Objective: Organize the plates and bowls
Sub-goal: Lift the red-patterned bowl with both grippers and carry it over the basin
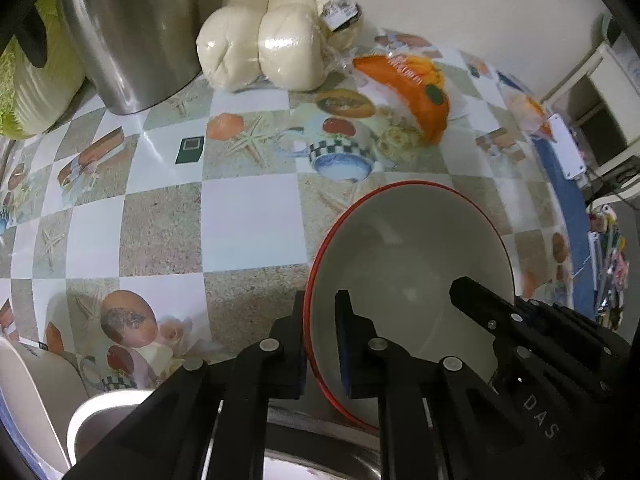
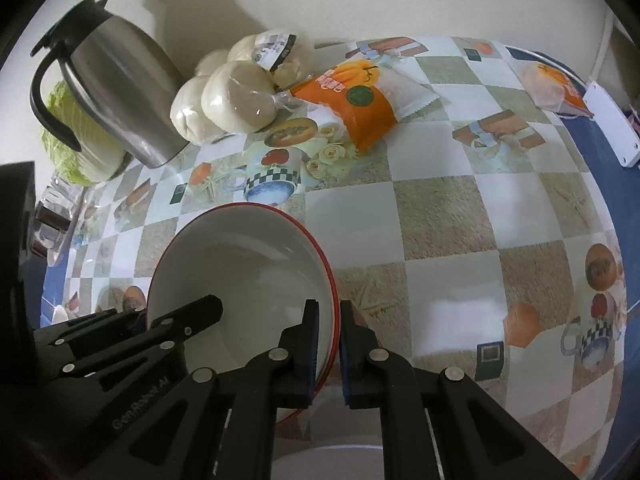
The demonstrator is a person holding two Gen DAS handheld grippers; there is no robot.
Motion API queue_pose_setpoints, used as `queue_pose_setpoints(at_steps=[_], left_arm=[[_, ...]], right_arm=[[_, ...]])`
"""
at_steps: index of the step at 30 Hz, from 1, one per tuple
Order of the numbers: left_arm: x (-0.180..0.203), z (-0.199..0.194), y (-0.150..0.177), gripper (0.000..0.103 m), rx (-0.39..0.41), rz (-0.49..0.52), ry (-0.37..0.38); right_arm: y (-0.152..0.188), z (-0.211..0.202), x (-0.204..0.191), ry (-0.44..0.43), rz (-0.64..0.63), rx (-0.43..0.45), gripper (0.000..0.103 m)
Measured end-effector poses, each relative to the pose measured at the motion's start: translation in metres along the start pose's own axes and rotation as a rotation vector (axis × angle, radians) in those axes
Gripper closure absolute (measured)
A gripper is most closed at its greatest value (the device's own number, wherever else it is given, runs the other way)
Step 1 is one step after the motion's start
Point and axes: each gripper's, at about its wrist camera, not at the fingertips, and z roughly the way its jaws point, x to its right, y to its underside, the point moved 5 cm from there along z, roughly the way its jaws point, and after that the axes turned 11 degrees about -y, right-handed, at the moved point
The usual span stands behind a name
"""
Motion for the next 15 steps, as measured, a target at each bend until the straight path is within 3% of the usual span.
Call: queue_pose_setpoints(at_steps=[8,15], left_arm=[[0.004,-0.063,0.0,0.09,0.145,0.0,0.001],[-0.014,-0.103,0.023,0.09,0.216,-0.04,-0.023]], right_arm=[[-0.01,-0.049,-0.017,0.007,-0.039,0.094,0.093],[0.009,-0.085,-0.048,-0.018,-0.086,0.131,0.093]])
